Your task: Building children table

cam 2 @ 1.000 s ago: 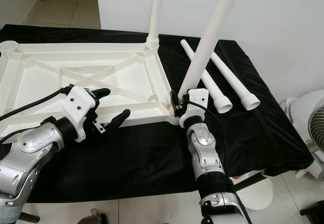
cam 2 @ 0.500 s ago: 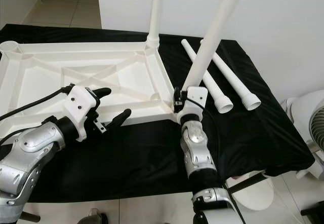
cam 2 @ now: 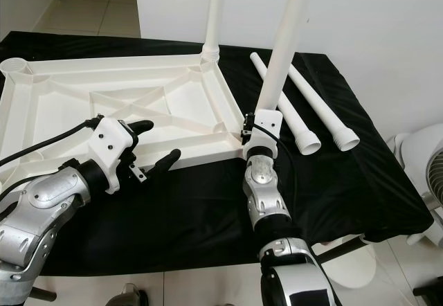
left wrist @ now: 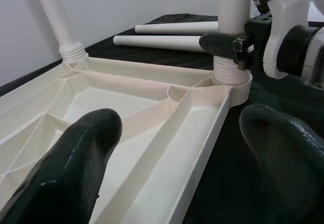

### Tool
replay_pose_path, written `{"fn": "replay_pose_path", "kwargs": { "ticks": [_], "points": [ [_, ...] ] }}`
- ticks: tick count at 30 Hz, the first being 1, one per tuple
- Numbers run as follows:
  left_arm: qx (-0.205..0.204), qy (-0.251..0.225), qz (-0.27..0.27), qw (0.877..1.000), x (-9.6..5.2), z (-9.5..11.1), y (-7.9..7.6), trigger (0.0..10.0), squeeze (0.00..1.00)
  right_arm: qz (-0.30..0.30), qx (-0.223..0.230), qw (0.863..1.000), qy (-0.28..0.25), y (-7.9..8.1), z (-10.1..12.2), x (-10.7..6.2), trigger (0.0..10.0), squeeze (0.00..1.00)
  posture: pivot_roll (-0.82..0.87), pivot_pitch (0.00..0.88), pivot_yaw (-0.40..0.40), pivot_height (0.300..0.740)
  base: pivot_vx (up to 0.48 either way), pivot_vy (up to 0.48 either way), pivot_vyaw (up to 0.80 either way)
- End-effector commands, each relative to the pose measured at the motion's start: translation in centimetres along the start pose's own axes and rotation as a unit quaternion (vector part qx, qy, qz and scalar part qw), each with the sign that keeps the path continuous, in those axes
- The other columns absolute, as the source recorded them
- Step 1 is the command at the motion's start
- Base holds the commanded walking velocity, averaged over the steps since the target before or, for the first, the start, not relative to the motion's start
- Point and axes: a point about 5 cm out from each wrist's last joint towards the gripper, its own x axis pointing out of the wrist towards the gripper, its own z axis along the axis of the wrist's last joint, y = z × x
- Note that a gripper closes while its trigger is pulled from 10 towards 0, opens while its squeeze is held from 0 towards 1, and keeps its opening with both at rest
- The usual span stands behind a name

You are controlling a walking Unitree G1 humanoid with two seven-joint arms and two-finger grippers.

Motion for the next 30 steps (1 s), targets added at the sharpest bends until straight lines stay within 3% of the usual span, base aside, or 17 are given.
{"fn": "replay_pose_path", "kwargs": {
  "ticks": [1,6,16,30],
  "points": [
    [0.001,-0.004,-0.008,1.0,0.1,0.2,-0.3,10.0,0.0,-0.053,0.01,0.996,0.072,-1.9,-3.2,-1.0,10.0,0.0,0.12,0.102,-0.093,0.74,0.0,0.0,0.0],
    [0.002,-0.004,-0.008,1.0,0.0,0.3,-0.2,10.0,0.0,-0.056,0.062,0.993,0.079,-2.0,-3.6,-1.3,10.0,0.0,0.12,0.109,-0.088,0.74,0.0,0.0,0.0],
    [0.001,-0.003,-0.009,1.0,0.1,0.3,-0.1,10.0,0.0,-0.132,0.049,0.987,0.071,-3.7,-3.8,-1.3,10.0,0.0,0.11,0.111,-0.08,0.74,0.0,0.0,0.0],
    [0.001,-0.001,-0.006,1.0,-0.1,0.3,0.0,10.0,0.0,-0.135,0.043,0.988,0.068,-2.8,-3.9,-1.3,10.0,0.0,0.12,0.111,-0.081,0.74,0.0,0.0,0.0]
  ]
}}
